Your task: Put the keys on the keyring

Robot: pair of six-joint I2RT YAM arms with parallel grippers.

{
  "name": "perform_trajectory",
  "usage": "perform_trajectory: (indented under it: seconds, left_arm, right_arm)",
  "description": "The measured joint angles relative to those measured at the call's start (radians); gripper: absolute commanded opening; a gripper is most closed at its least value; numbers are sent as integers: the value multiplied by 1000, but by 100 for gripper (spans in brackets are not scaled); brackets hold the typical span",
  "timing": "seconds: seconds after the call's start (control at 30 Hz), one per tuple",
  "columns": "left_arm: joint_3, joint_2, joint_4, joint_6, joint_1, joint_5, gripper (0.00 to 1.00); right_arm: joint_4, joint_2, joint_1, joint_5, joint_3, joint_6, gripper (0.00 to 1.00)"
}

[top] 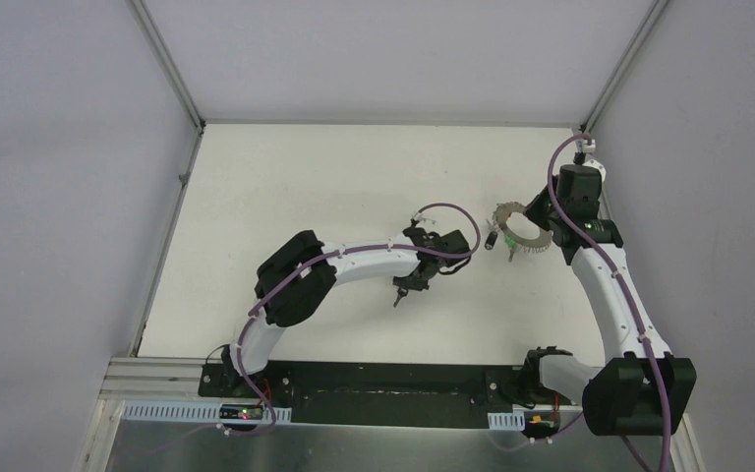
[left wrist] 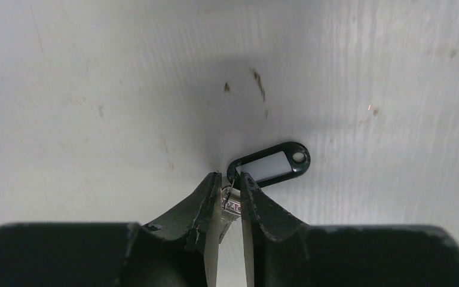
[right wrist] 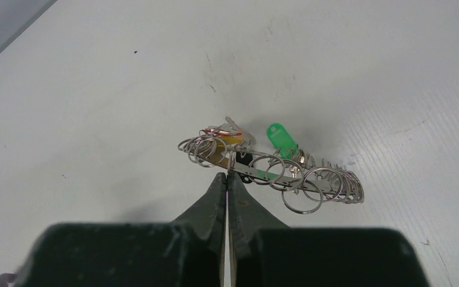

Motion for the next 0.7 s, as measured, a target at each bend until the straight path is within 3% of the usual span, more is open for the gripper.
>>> perform_trajectory:
  seconds: [0.37, 0.7]
  left_arm:
    - [-146, -124, -9, 0, -60, 55, 34]
    - [-146, -138, -6, -2, -60, 104, 27]
  right_arm:
    - [-9, -17, 0, -65, -19, 1, 0]
    - [-11, -23, 0, -113, -29, 1, 0]
